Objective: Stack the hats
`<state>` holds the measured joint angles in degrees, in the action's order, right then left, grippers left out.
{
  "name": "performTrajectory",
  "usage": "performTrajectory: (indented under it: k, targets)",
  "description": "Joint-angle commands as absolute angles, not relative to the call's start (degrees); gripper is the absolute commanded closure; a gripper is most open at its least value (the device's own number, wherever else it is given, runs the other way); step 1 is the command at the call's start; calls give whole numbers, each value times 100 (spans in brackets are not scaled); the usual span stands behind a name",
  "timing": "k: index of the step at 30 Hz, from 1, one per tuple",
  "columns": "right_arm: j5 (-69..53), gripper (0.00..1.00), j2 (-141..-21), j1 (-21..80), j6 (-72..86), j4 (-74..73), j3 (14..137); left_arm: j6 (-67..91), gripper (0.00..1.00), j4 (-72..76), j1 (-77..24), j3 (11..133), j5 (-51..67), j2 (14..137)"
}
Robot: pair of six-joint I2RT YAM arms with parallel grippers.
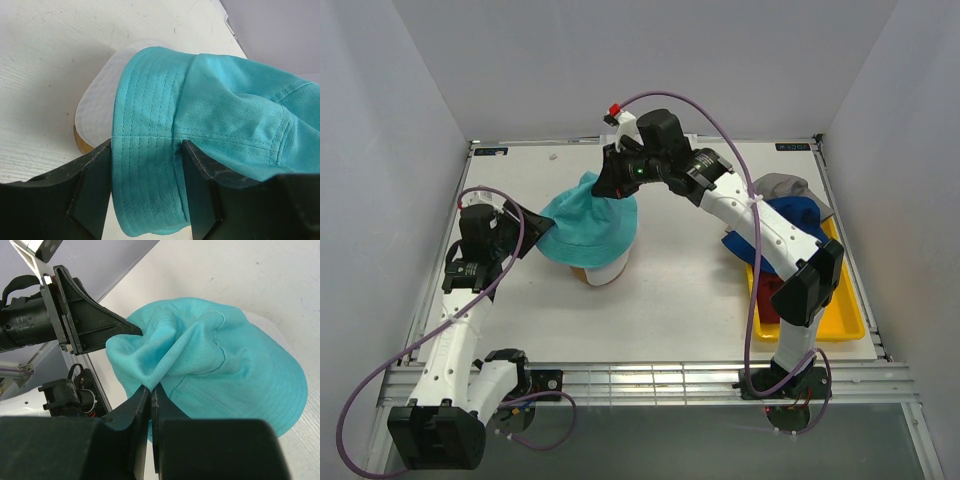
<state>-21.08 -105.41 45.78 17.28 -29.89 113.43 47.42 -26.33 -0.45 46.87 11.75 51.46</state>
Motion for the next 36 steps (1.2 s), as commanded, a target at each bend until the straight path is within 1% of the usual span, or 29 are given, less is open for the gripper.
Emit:
performTrajectory:
  k: [1, 6, 8, 12, 14, 20, 24, 26, 27, 28, 32, 36]
  targets:
    - [-2039, 92, -10415, 4605, 1591, -2646, 11250, 4764, 36, -2733, -9, 4570, 914, 5001]
    - [-1978, 92, -10362, 4605, 1582, -2602, 11110, 4764, 37, -2725, -9, 4535, 870, 4975]
    - [-1934, 92, -10354, 4605, 1573, -2593, 11066, 4755, 40, -2725, -9, 4518, 861, 4983]
    - [-1872, 92, -10318, 4605, 1556, -2602, 10995, 4755, 50, -2681, -9, 4456, 888, 5001]
    - [-1837, 91, -10301, 4606, 1556, -2593, 10969, 4746, 52, -2663, -9, 4421, 905, 5010]
    - [-1793, 80, -10257, 4605, 1582, -2619, 10986, 4720, 56, -2646, -9, 4368, 879, 5045]
    - [-1732, 66, -10195, 4597, 1617, -2663, 10986, 4720, 58, -2619, -9, 4324, 870, 5054]
    - [-1714, 61, -10125, 4597, 1626, -2672, 10960, 4711, 58, -2610, -9, 4316, 870, 5054]
    - [-1714, 56, -10108, 4588, 1635, -2681, 10943, 4711, 58, -2619, -9, 4307, 861, 5045]
    - [-1688, 53, -10081, 4579, 1652, -2681, 10908, 4720, 59, -2619, -9, 4298, 853, 5045]
    - [-1679, 43, -9941, 4562, 1679, -2681, 10784, 4711, 59, -2593, -9, 4280, 861, 5054]
    - [-1661, 37, -9774, 4526, 1722, -2672, 10618, 4711, 59, -2593, -9, 4280, 861, 5054]
